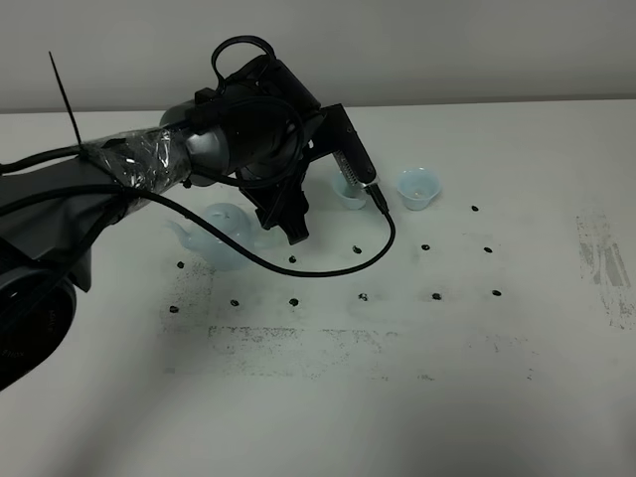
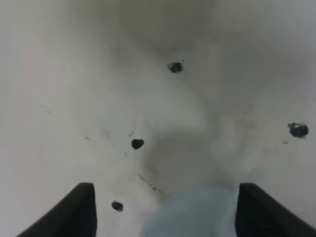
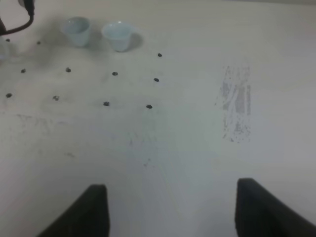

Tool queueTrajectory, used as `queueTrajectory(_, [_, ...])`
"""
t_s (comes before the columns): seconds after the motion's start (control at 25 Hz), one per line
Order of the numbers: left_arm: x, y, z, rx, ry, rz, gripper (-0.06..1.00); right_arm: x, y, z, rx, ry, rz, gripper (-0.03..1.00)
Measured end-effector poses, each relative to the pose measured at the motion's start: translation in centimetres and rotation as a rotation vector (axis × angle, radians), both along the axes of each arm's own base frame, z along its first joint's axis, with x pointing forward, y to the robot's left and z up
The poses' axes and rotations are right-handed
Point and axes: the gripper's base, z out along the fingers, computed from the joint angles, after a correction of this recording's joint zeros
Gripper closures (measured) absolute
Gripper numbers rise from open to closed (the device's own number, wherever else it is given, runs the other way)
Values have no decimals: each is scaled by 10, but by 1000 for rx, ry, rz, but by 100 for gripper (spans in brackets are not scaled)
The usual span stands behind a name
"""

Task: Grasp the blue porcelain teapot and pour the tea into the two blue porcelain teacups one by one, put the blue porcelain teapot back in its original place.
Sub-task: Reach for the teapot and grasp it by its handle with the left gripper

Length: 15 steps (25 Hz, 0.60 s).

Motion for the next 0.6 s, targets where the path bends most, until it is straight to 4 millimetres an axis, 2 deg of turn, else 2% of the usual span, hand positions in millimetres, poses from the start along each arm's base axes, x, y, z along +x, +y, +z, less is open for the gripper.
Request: queueTrajectory(0.6, [6, -1, 5, -80, -79, 106, 34, 0, 0, 0, 0, 0, 0, 40])
